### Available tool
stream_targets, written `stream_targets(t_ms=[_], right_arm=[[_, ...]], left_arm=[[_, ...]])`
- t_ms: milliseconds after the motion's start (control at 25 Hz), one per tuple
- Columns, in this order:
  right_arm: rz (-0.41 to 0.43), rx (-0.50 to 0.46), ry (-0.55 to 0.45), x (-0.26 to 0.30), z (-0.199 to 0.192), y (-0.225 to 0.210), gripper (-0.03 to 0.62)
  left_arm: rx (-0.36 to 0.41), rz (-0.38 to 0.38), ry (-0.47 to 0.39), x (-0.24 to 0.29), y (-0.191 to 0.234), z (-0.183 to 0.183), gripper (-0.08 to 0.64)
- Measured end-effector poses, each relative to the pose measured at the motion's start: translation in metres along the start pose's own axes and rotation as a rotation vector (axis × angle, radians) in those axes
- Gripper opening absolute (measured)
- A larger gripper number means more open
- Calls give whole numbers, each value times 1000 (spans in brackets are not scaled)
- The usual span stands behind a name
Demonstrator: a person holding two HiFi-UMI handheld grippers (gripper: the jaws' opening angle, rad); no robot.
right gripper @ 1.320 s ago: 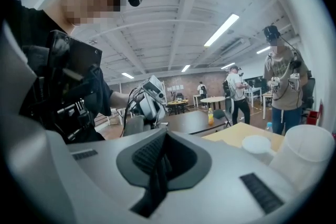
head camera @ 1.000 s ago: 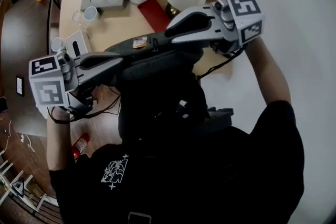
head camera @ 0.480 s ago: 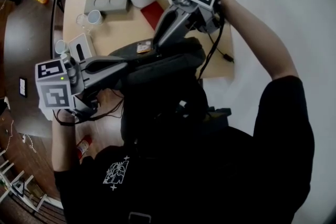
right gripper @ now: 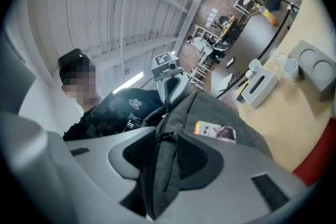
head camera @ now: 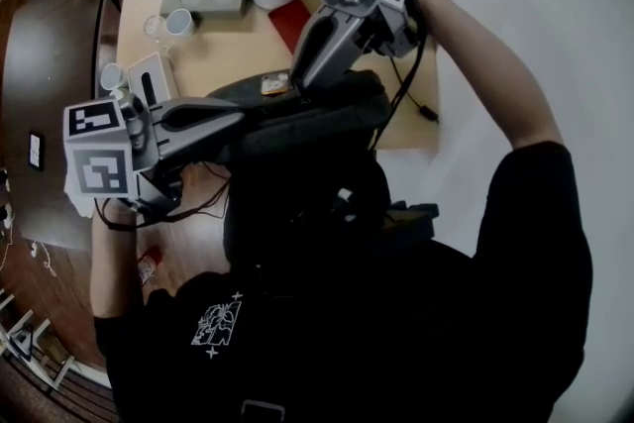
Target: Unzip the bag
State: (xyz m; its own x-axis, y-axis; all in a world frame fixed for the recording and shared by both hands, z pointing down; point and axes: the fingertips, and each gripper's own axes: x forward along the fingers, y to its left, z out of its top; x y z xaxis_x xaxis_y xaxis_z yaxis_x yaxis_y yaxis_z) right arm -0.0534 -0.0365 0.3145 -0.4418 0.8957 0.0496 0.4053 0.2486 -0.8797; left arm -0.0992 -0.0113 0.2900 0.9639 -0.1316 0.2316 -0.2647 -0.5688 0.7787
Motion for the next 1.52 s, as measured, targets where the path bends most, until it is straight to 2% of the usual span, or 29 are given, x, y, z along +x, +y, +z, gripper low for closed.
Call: stream_targets(t_ms=[120, 280, 520, 640, 880, 1120, 1200, 1240, 1320, 1520], right_arm=[[3, -7, 35, 1, 1, 2, 155], [20, -37, 14, -4, 6, 14, 123], [16, -19, 44, 1, 3, 15, 120], [-40, -50, 86, 3, 0, 12, 48], [-163, -162, 209, 11, 8, 26, 71], [-241, -171, 265, 22, -8, 29, 71], [-278, -200, 258, 23, -13, 26, 58], [-302, -220, 247, 22, -13, 25, 26], [-344, -236, 198, 20, -10, 25, 17], [-397, -153, -53, 14, -7, 29, 14]], left_arm=[[0, -1, 0, 0, 0, 0, 2], [2, -1, -3, 0, 0, 0, 2], [3, -10, 2, 0, 0, -2, 2], [0, -13, 4, 0, 0, -1, 2], [5, -5, 17, 1, 0, -1, 2], [15, -17, 34, 2, -3, -1, 2], [17, -21, 38, 2, -3, -1, 2], [22, -21, 39, 2, -3, -1, 2], [50, -17, 50, 2, -4, -1, 2], [92, -11, 126, 1, -6, -4, 3]])
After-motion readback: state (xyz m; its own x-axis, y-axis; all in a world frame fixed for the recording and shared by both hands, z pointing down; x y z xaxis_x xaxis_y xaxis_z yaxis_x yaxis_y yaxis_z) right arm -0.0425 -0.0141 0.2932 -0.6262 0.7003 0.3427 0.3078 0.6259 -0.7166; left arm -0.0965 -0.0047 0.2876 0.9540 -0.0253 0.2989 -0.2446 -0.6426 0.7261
